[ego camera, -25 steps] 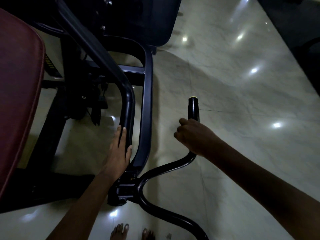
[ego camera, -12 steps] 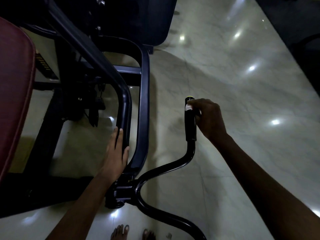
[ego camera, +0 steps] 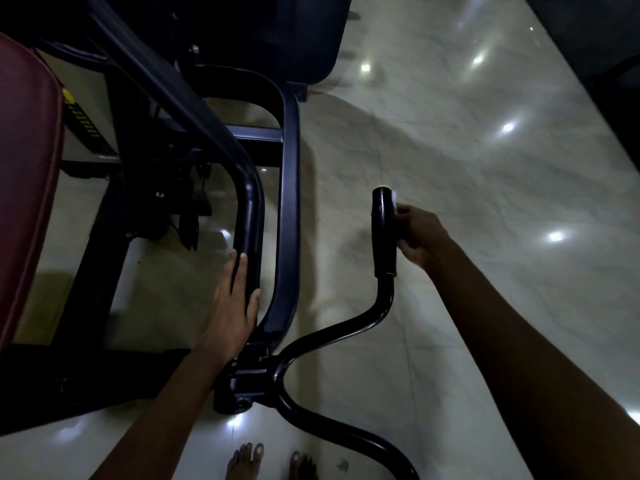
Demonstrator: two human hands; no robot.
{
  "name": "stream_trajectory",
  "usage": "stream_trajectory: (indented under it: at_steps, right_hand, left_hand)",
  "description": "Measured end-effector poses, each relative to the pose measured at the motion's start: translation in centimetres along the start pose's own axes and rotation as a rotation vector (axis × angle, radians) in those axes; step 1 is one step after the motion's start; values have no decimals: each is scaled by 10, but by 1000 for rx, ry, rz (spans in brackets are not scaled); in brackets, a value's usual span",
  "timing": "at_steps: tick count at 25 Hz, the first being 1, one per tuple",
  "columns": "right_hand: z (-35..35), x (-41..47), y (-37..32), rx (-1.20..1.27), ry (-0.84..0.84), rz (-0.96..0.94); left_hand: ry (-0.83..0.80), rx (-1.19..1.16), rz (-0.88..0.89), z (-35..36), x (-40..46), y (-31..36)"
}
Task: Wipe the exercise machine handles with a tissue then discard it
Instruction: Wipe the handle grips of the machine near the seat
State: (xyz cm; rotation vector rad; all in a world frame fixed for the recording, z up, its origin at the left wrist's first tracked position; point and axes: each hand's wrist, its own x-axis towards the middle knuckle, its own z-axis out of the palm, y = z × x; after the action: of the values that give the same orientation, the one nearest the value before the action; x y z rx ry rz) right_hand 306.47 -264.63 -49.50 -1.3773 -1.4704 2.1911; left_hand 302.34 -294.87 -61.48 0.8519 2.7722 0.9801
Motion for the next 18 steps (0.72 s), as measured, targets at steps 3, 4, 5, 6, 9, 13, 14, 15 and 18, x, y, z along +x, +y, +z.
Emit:
stream_trajectory:
  at_steps: [3, 4, 5, 6, 9, 13, 14, 15, 18]
  right_hand:
    - [-9, -7, 11, 110, -186, 113]
    - [-13, -9, 14, 126, -231, 148]
    - [-17, -9, 17, 100, -281, 171]
    - [-22, -10, 17, 21, -345, 180]
    - [-35, -18, 13, -304, -503, 179]
    - [-42, -25, 4, -588, -518, 241]
    - [-41, -27, 1, -660, -450, 232]
    - [-41, -28, -4, -694, -350, 203]
    - [-42, -36, -25, -553, -85, -7]
  left_hand:
    - [-8, 10, 7, 0, 0, 1]
    - [-9, 14, 8, -1, 1, 1]
    - [-12, 16, 4, -1, 1, 2]
    - [-16, 18, -3, -2, 1, 2]
    - [-42, 34, -28, -2, 1, 3]
    - [-59, 38, -58, -4, 2, 7]
    - [-60, 51, -57, -6, 2, 9]
    - [-67, 65, -57, -9, 2, 11]
    - [-96, 47, -57, -26, 2, 18]
